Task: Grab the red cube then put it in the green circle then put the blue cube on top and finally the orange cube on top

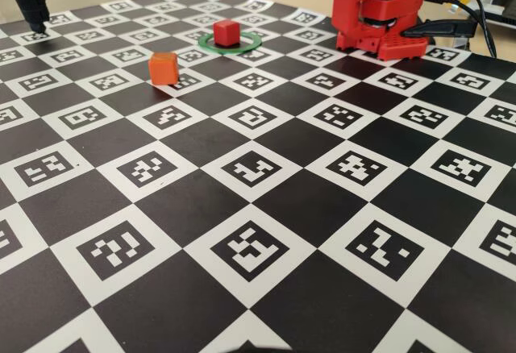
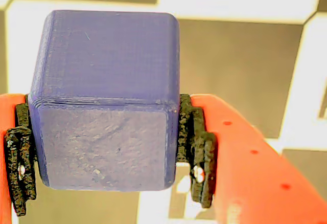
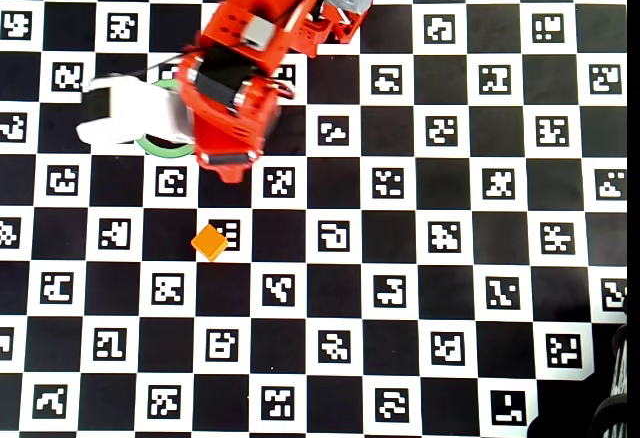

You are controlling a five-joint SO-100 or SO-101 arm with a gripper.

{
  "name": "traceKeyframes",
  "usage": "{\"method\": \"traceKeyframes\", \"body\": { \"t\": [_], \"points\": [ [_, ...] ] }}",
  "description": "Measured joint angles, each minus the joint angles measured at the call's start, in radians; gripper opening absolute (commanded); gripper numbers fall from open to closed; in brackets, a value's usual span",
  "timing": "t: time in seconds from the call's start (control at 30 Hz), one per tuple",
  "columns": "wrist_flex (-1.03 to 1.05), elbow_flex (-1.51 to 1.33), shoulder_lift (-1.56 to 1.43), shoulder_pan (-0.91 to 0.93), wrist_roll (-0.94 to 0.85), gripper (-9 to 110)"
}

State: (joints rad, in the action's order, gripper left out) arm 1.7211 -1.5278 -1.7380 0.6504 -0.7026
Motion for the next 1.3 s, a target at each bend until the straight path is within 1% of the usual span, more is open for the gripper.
{"method": "traceKeyframes", "body": {
  "t": [0.33, 0.53, 0.67, 0.97, 1.2, 1.3],
  "points": [
    [0.0, 0.0, 0.0, 0.179, -0.124, 0],
    [-0.002, -0.058, 0.0, 0.241, -0.181, 0],
    [-0.034, -0.15, 0.0, 0.264, -0.216, 0],
    [-0.181, -0.288, -0.002, 0.272, -0.192, 0],
    [-0.264, -0.328, -0.002, 0.272, -0.187, 0],
    [-0.282, -0.33, -0.002, 0.272, -0.213, -1]
  ]
}}
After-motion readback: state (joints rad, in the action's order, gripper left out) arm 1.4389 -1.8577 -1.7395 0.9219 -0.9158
